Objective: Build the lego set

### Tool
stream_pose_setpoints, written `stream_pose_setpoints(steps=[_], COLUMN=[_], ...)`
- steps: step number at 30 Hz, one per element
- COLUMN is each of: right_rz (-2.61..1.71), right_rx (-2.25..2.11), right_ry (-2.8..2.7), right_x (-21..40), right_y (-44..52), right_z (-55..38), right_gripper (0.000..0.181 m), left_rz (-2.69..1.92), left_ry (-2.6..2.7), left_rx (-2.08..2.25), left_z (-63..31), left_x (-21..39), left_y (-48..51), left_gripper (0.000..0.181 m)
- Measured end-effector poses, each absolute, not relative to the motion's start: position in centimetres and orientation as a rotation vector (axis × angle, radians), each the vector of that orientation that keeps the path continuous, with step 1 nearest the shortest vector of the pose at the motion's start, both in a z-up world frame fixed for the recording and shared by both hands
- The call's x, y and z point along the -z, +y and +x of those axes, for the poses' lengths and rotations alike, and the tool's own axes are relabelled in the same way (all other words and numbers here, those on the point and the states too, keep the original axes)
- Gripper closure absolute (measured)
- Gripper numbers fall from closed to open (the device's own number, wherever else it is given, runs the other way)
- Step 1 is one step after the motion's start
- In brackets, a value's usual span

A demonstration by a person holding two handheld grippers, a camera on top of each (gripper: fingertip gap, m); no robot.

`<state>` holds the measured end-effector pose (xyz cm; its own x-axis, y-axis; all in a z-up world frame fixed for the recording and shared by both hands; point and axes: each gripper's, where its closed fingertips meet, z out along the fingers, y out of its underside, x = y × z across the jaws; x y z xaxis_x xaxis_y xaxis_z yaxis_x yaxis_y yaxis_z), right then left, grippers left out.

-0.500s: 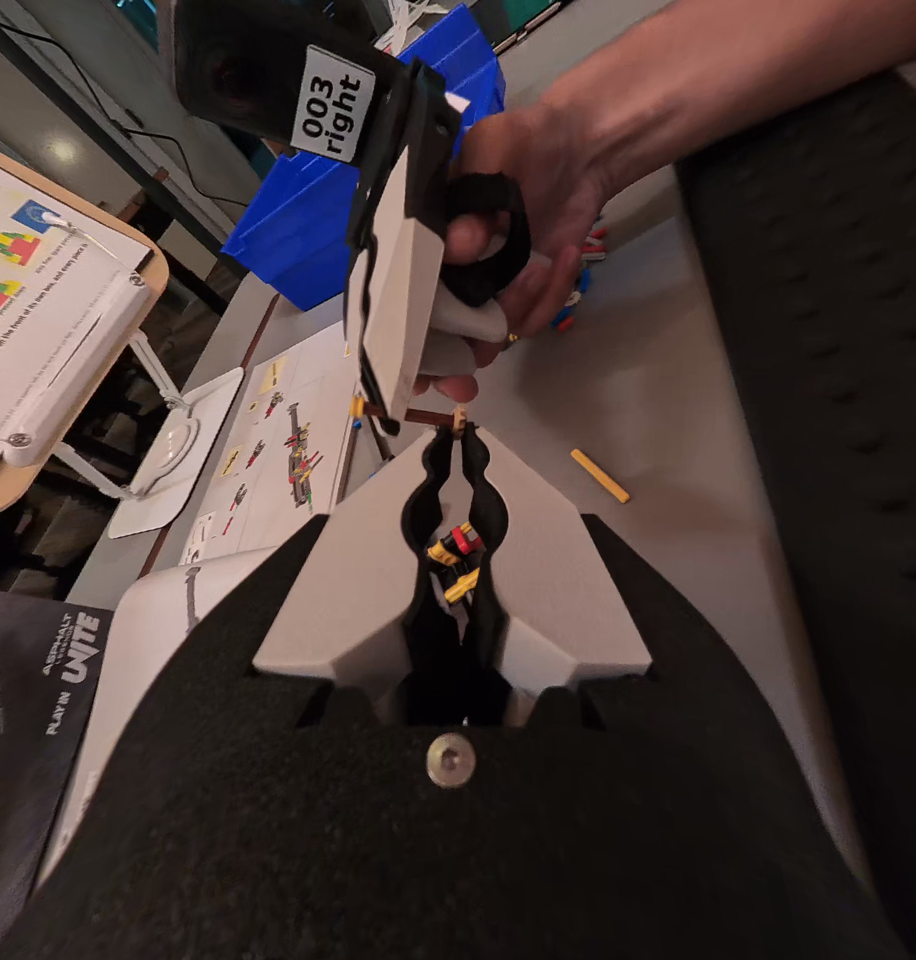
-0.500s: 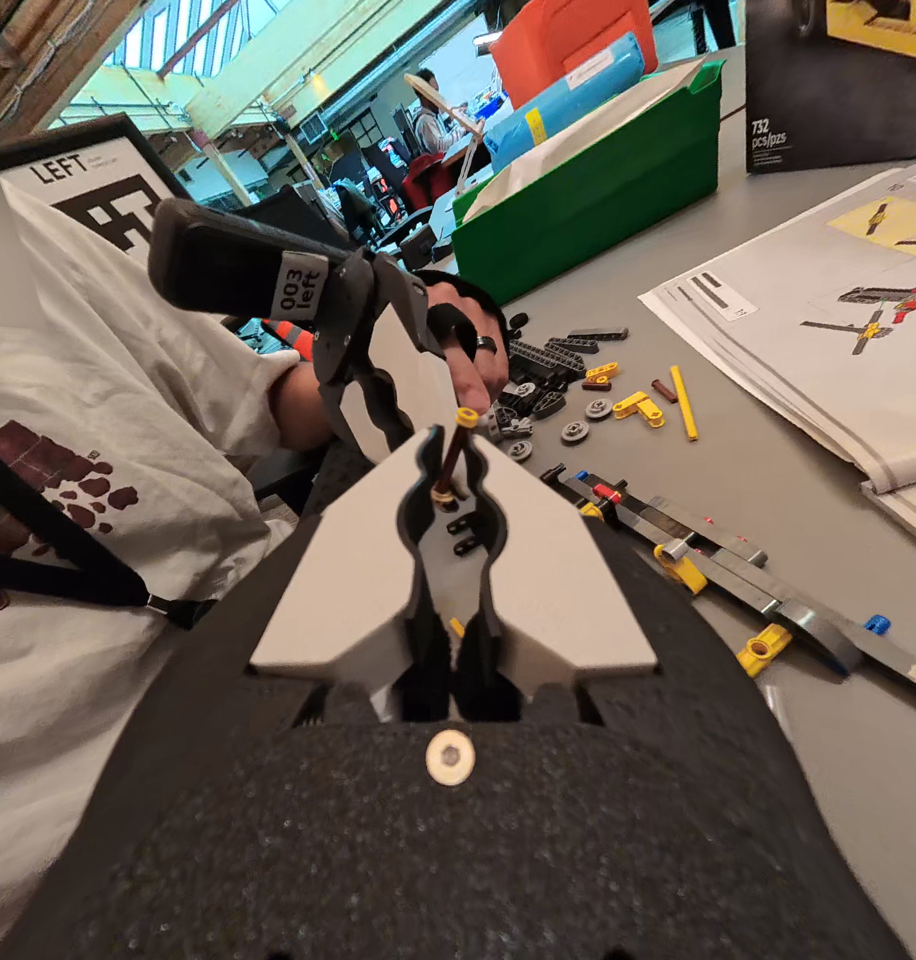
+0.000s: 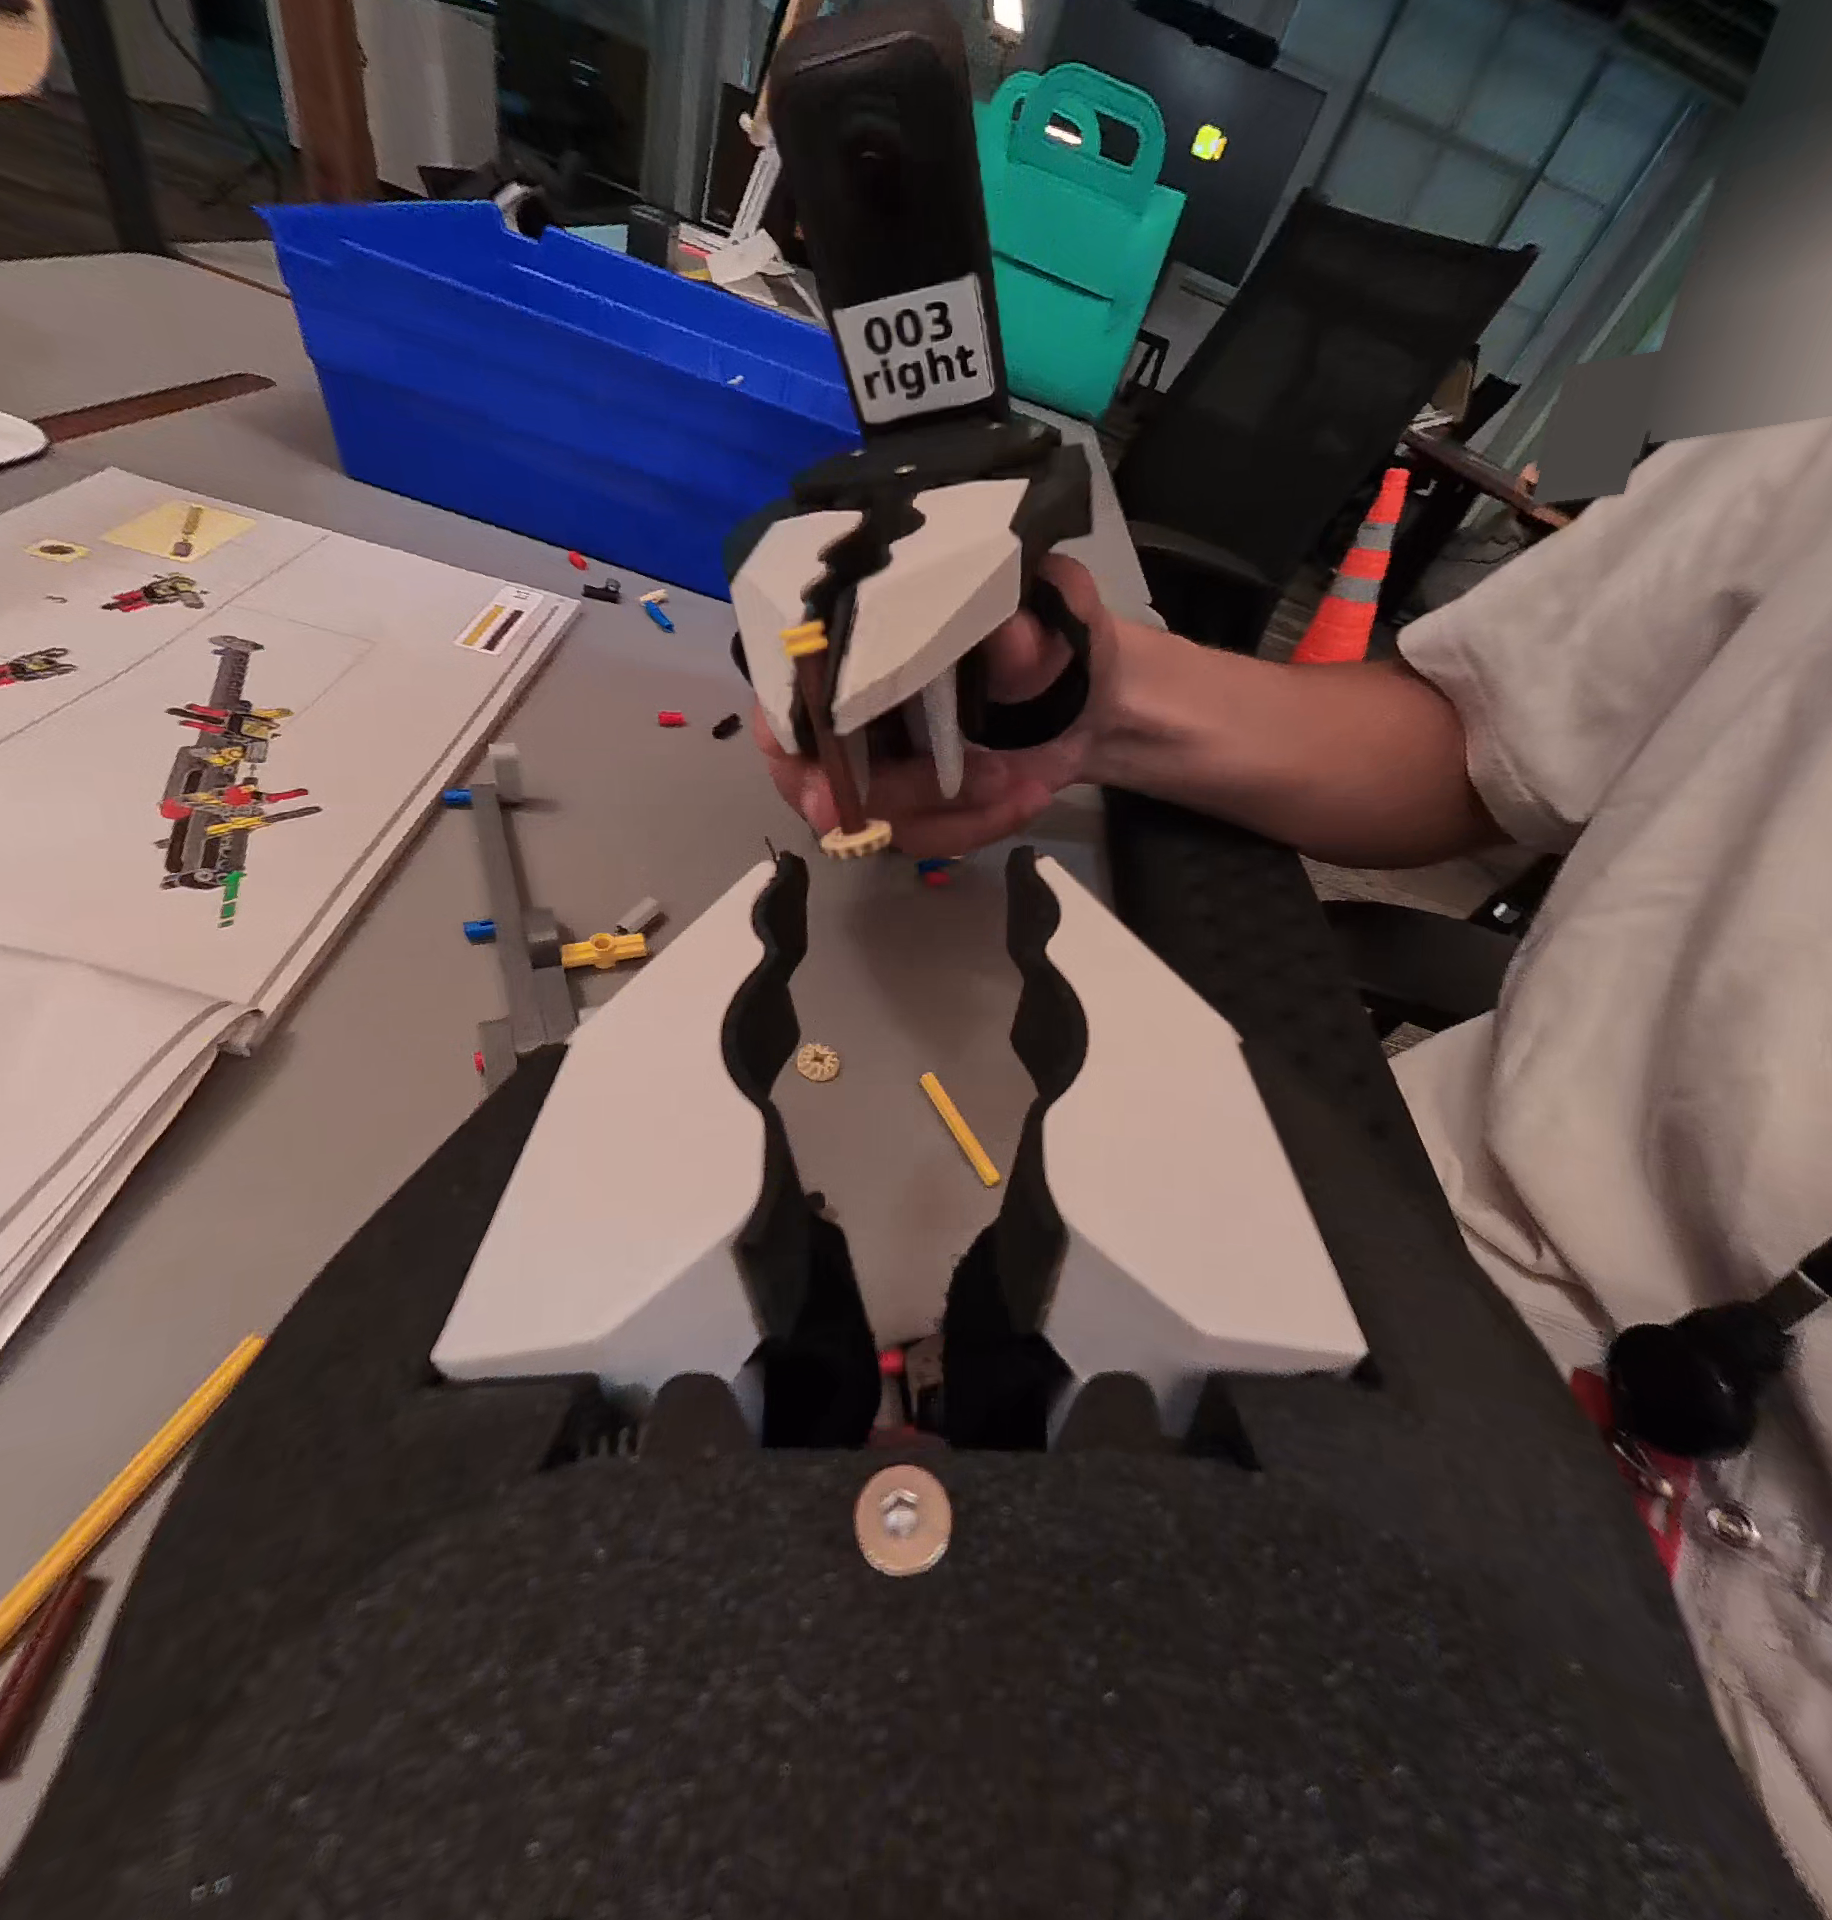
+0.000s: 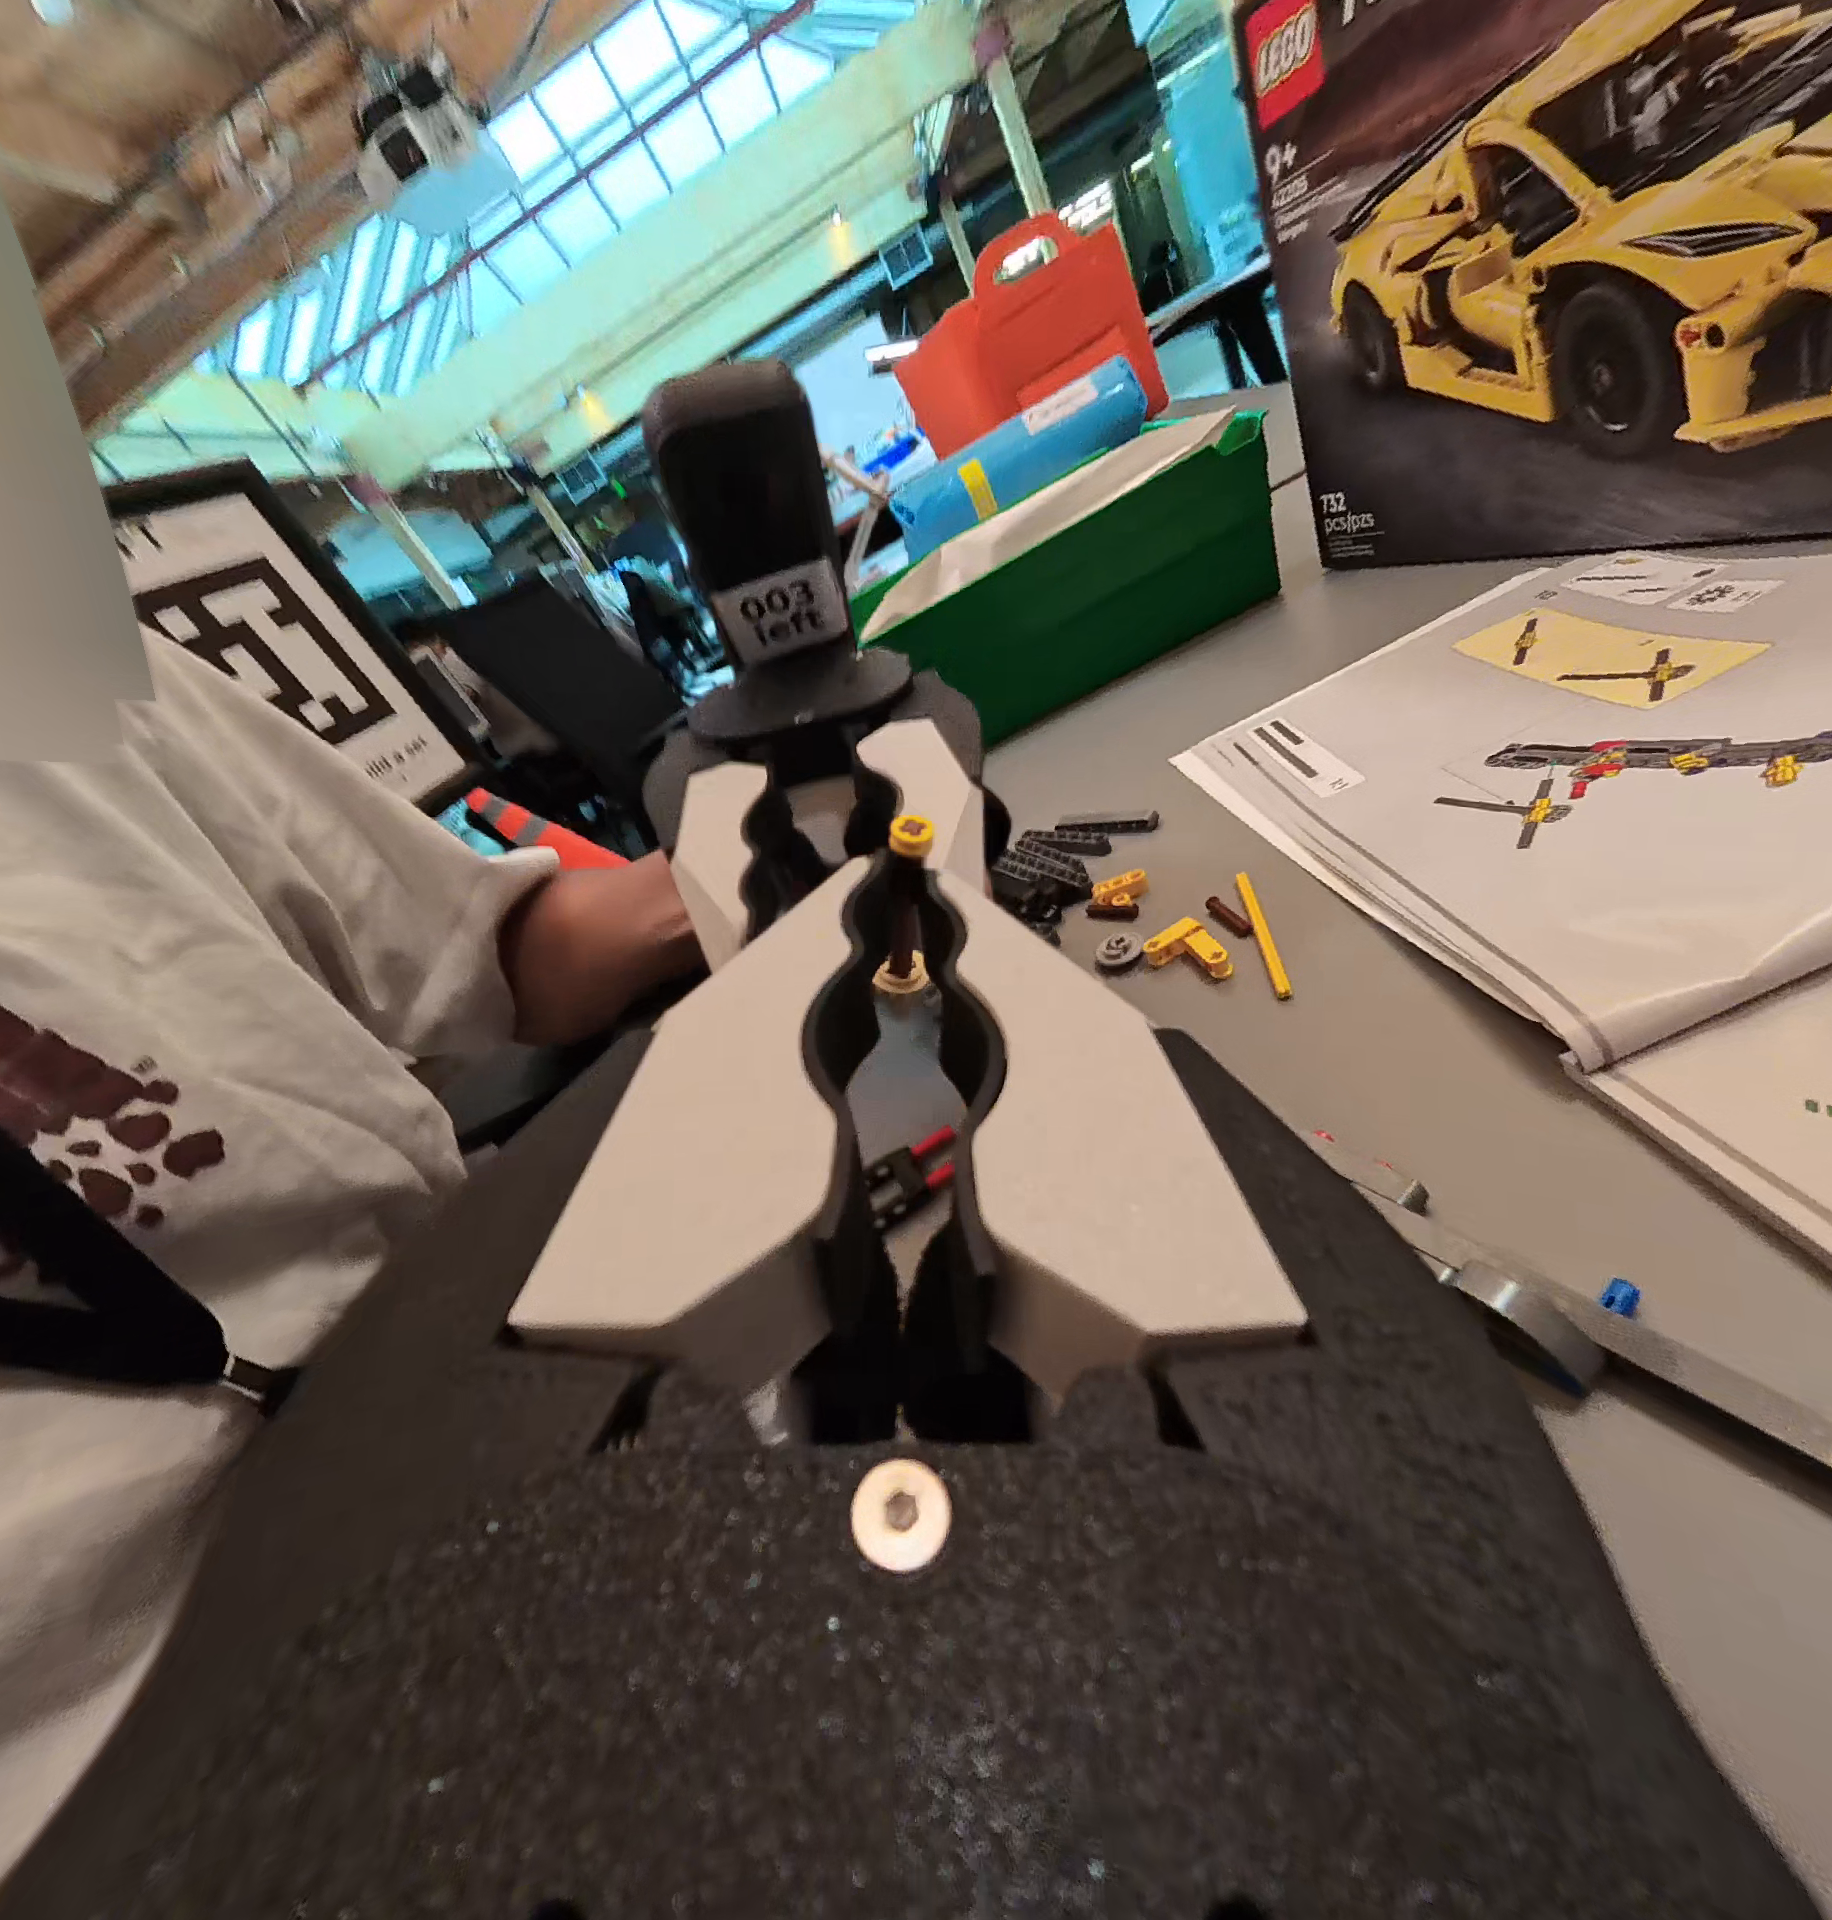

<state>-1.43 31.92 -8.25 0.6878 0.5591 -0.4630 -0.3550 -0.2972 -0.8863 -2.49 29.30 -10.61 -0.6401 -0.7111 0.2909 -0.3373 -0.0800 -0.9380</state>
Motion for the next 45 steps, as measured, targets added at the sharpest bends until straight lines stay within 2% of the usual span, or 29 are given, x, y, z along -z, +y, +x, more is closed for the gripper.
stream_pose_setpoints(steps=[2, 6, 11, 12, 13, 18, 21, 23, 29, 33, 45], right_rz=[-1.633, -1.646, -1.689, -1.688, -1.689, -1.674, -1.644, -1.622, -1.587, -1.627, -1.662], right_rx=[-0.926, -0.921, -0.849, -0.852, -0.854, -0.835, -0.847, -0.900, -0.955, -0.929, -0.880], right_ry=[-0.147, -0.167, -0.202, -0.209, -0.216, -0.218, -0.182, -0.162, -0.155, -0.185, -0.248], right_x=[8.2, 8.3, 9.2, 9.1, 9.1, 8.9, 8.4, 8.1, 7.5, 8.2, 8.8], right_y=[32.1, 32.2, 32.4, 32.3, 32.3, 32.3, 32.3, 32.2, 32.3, 32.3, 32.0], right_z=[-1.4, -1.8, -2.0, -2.2, -2.3, -2.2, -1.6, -1.6, -1.8, -2.3, -2.8], right_gripper=[0.178, 0.178, 0.178, 0.178, 0.178, 0.176, 0.160, 0.158, 0.165, 0.175, 0.179], left_rz=[-1.140, -1.150, -1.193, -1.188, -1.184, -1.200, -1.221, -1.234, -1.231, -1.220, -1.120], left_ry=[1.897, 1.843, 1.803, 1.802, 1.799, 1.785, 1.763, 1.750, 1.780, 1.781, 1.822], left_rx=[1.764, 1.755, 1.779, 1.774, 1.765, 1.769, 1.835, 1.866, 1.856, 1.842, 1.733], left_z=[-2.2, -1.7, -1.5, -1.6, -1.5, -1.5, -1.7, -1.7, -1.8, -1.8, -2.0], left_x=[10.9, 10.8, 10.5, 10.5, 10.5, 10.5, 10.1, 10.0, 10.3, 10.3, 10.3], left_y=[28.9, 29.3, 29.9, 30.0, 30.1, 30.4, 30.4, 30.4, 30.1, 30.1, 29.6], left_gripper=[0.145, 0.165, 0.162, 0.174, 0.177, 0.179, 0.178, 0.179, 0.179, 0.179, 0.177])
